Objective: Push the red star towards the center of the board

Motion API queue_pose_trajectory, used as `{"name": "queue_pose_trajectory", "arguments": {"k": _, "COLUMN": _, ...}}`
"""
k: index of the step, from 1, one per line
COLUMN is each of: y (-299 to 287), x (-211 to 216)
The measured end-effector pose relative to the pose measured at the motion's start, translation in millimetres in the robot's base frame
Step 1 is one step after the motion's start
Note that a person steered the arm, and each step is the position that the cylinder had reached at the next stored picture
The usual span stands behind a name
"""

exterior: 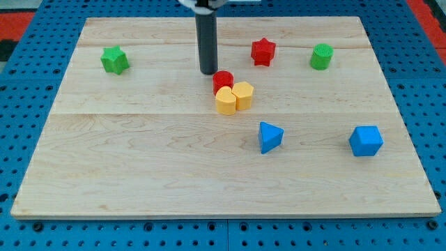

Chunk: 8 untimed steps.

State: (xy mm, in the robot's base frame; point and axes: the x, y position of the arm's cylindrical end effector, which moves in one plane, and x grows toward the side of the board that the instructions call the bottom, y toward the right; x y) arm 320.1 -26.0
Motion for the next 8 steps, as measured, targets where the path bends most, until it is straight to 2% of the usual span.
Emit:
{"name": "queue_pose_trajectory", "arguments": {"k": 1, "y": 1, "x": -31}}
{"name": "queue_pose_trajectory", "arguments": {"k": 3, "y": 140, "x": -129}}
{"name": "queue_pose_trajectory", "arguments": {"k": 4, "y": 140, "x": -122}}
{"name": "queue_pose_trajectory", "arguments": {"k": 5, "y": 132, "x": -92}}
{"name": "queue_pose_trajectory", "arguments": {"k": 7, "y": 66, "x": -24}}
{"name": "queue_pose_trajectory", "arguments": {"k": 8, "y": 56, "x": 6}}
